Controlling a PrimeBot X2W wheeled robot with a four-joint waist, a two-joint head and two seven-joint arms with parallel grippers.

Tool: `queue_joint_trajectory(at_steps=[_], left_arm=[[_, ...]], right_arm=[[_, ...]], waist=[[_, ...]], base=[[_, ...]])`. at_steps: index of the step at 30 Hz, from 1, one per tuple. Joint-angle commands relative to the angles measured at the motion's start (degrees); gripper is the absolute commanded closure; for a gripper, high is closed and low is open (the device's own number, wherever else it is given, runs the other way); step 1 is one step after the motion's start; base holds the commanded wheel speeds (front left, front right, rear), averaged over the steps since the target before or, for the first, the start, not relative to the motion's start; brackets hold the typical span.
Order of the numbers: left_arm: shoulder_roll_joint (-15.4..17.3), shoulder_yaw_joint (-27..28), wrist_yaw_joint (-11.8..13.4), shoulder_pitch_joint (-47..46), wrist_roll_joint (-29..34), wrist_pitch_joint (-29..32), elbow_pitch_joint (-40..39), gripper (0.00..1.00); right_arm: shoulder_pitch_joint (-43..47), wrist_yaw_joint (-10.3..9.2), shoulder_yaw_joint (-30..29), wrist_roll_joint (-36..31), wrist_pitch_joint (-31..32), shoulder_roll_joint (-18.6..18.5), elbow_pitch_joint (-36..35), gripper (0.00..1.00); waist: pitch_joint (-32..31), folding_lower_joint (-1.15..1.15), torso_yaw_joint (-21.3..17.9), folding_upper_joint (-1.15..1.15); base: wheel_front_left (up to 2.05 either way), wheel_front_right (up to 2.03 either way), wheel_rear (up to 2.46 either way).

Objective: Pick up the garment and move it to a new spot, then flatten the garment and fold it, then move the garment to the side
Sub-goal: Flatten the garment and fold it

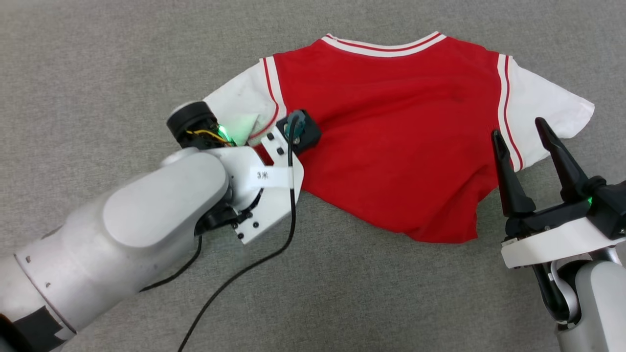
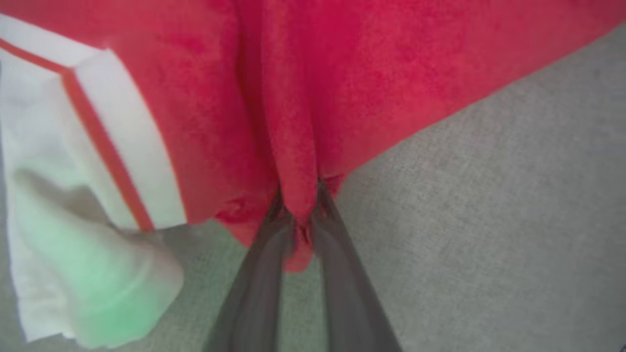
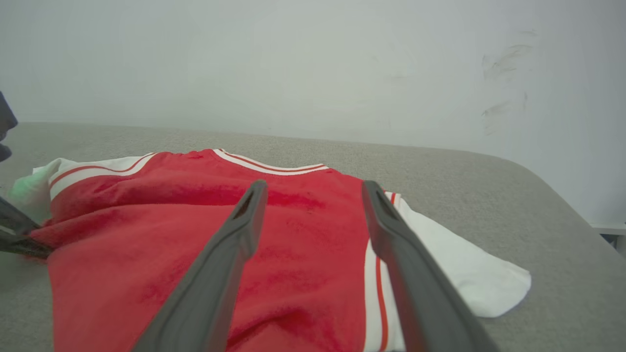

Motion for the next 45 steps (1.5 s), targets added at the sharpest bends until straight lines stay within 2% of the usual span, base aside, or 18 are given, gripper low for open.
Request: queue_joint_trajectory(at_steps=[1, 6, 12, 18, 23, 28, 32, 41, 42, 43, 45], left_arm=[[0.67, -0.98, -0.03, 1.97, 0.02, -0.99, 0.43, 1.00], [1.40, -0.55, -0.03, -0.29, -1.90, -8.83, -1.22, 1.00], [4.93, 0.40, 0.07, 1.80, -3.41, -15.25, -3.44, 1.00], [9.02, 0.56, 2.92, 7.55, -4.24, -18.23, -9.04, 1.00], [10.43, 0.12, 5.52, 14.79, -4.81, -20.01, -14.50, 1.00], [8.56, -0.27, 7.47, 21.74, -3.65, -21.02, -17.38, 1.00], [6.41, -0.37, 8.21, 26.36, -3.18, -21.90, -16.39, 1.00], [2.75, -0.48, 6.40, 31.22, -2.22, -22.41, -10.30, 1.00], [2.48, -0.23, 6.65, 31.06, -1.85, -23.33, -9.97, 0.16], [2.13, 0.33, 6.84, 30.96, -1.87, -24.32, -9.80, 0.00], [1.92, 1.62, 7.21, 30.40, -2.17, -26.22, -10.37, 0.00]], right_arm=[[-0.69, -0.06, 0.01, -0.08, -0.42, -0.11, 0.15, 0.00], [0.41, -0.06, -0.32, -0.17, -0.62, -0.46, 0.87, 0.00], [3.01, -0.06, -1.35, 0.07, -0.13, -0.60, 1.06, 0.00], [5.60, -0.06, -2.04, 0.32, 0.84, -0.62, 0.84, 0.00], [7.51, -0.06, -2.90, 0.60, 1.53, -0.67, 0.29, 0.00], [9.11, -0.06, -3.76, 0.63, 2.23, -0.63, -0.57, 0.00], [10.02, -0.06, -4.22, 0.63, 2.77, -0.29, -1.10, 0.00], [10.61, -0.06, -4.67, 0.59, 3.53, 0.09, -1.46, 0.00], [10.73, -0.06, -4.77, 0.61, 3.59, 0.09, -1.46, 0.00], [10.88, -0.06, -4.89, 0.62, 3.62, 0.12, -1.45, 0.00], [11.23, -0.06, -5.12, 0.65, 3.74, 0.18, -1.51, 0.00]], waist=[[-0.46, 0.00, 0.33, 0.00], [-2.98, 0.00, 1.83, 0.00], [-7.26, 0.00, 4.31, 0.00], [-11.30, 0.00, 5.94, 0.00], [-13.71, 0.00, 6.69, 0.00], [-14.93, 0.00, 7.06, 0.00], [-15.13, 0.00, 7.08, 0.00], [-15.10, 0.00, 7.24, 0.00], [-15.21, 0.00, 7.33, 0.00], [-15.38, 0.00, 7.45, 0.00], [-15.69, 0.00, 7.69, 0.00]], base=[[0.00, 0.00, 0.00], [0.00, 0.00, 0.00], [0.00, 0.00, 0.00], [0.00, 0.00, 0.00], [0.00, 0.00, 0.00], [0.00, 0.00, 0.00], [0.00, 0.00, 0.00], [0.00, 0.00, 0.00], [0.00, 0.00, 0.00], [0.00, 0.00, 0.00], [0.00, 0.00, 0.00]])
